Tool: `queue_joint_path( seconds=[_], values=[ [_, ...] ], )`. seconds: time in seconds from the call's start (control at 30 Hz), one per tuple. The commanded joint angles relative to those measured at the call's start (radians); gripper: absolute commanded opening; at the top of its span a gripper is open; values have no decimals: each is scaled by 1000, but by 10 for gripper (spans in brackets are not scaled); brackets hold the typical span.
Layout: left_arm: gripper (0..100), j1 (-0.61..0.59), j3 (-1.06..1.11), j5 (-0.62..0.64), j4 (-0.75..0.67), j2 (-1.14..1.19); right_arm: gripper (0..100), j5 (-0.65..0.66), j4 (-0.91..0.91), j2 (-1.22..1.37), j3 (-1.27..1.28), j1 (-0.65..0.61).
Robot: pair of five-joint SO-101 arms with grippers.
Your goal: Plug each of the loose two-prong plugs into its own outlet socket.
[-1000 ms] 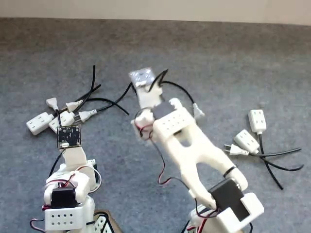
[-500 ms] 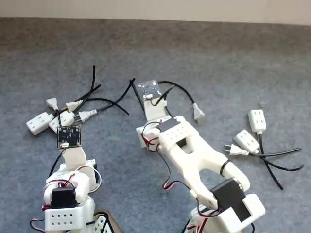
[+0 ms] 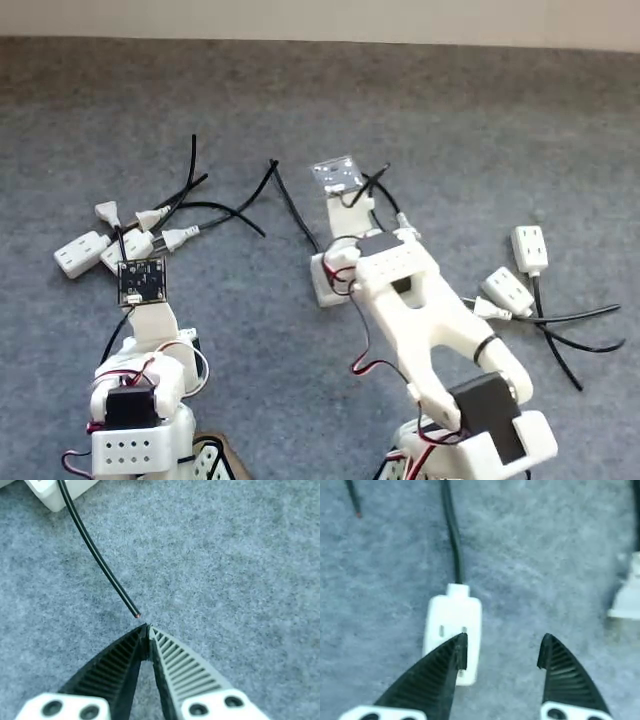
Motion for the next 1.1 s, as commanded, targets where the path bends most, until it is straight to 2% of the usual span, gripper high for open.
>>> queue_joint_path(
  seconds=[0.0, 0.37, 0.57, 0.77, 0.93, 1.07],
  values=[
    [6, 7, 19, 5, 6, -1, 227, 20, 31, -139, -10, 50],
    [6, 7, 19, 5, 6, -1, 227, 20, 206, -777, -8, 53],
    [6, 21, 19, 5, 3, -1, 227, 14, 452, -1069, 1, 53],
    [6, 110, 19, 5, 5, -1, 227, 14, 679, -1285, 4, 53],
    [6, 114, 19, 5, 6, -1, 227, 26, 668, -1415, 134, 54],
    [7, 160, 19, 3, -21, -1, 227, 132, 565, -1426, 323, 128]
  ],
)
